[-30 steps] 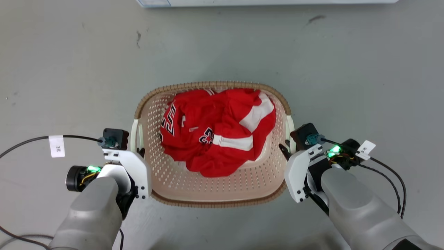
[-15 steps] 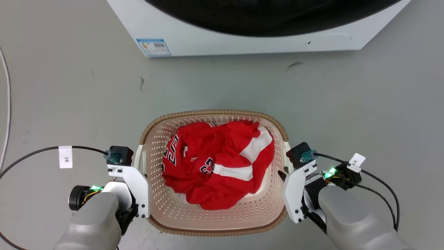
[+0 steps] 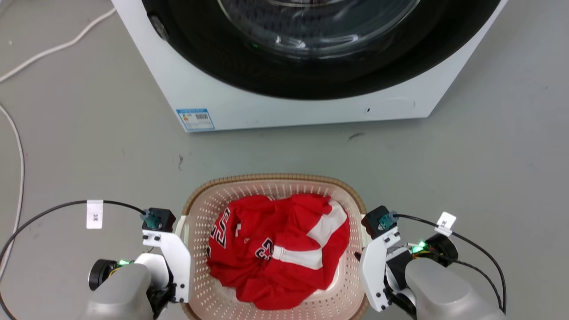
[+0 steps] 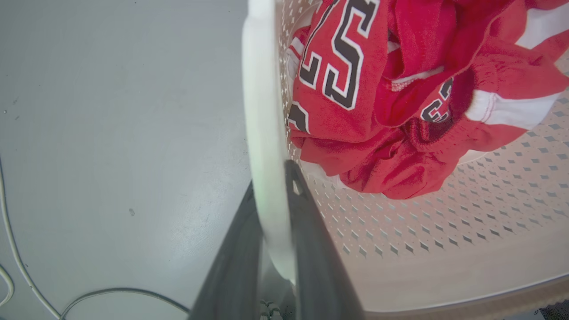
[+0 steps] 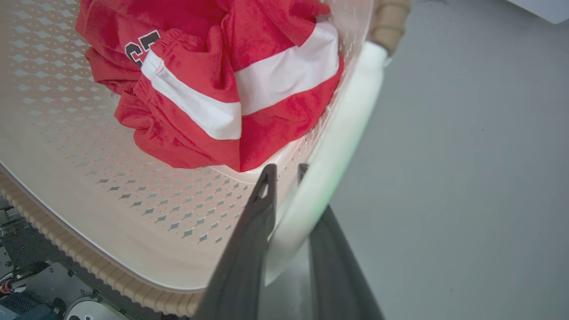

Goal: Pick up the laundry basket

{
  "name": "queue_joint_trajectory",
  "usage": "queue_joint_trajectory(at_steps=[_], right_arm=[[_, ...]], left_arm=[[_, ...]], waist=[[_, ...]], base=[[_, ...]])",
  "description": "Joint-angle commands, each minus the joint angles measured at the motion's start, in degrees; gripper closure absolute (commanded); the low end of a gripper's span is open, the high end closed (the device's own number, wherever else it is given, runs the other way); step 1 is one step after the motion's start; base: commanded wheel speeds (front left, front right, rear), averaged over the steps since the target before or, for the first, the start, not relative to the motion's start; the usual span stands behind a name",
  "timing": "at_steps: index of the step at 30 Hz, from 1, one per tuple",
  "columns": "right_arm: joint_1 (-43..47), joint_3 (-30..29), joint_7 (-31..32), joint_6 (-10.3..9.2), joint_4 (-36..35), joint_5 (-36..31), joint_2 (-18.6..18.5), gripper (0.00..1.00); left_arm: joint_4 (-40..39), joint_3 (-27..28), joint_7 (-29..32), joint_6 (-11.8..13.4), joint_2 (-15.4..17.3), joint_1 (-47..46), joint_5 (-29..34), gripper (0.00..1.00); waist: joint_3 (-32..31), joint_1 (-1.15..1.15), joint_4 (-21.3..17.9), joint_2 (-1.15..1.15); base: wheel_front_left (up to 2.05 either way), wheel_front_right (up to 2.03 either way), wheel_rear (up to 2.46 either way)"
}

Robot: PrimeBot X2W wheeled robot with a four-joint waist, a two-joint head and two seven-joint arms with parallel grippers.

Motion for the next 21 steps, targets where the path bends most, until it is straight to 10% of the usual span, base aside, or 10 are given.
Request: queue_joint_trajectory(at_steps=[1,21], right_arm=[[0.73,0.60,0.20,-0.04,0.30,0.23,0.07,1.00],[5.10,7.45,5.86,-0.05,2.35,6.93,-0.33,1.00]], left_arm=[[-0.33,-0.54,0.31,0.05,0.19,0.75,-0.29,1.00],[-2.50,-7.55,9.08,0.05,0.31,5.50,-7.38,1.00]], waist=[[-1.97,0.01,-0.88,0.00],[-13.76,0.01,-2.37,0.00]], base=[[0.00,0.00,0.00],[0.00,0.00,0.00]])
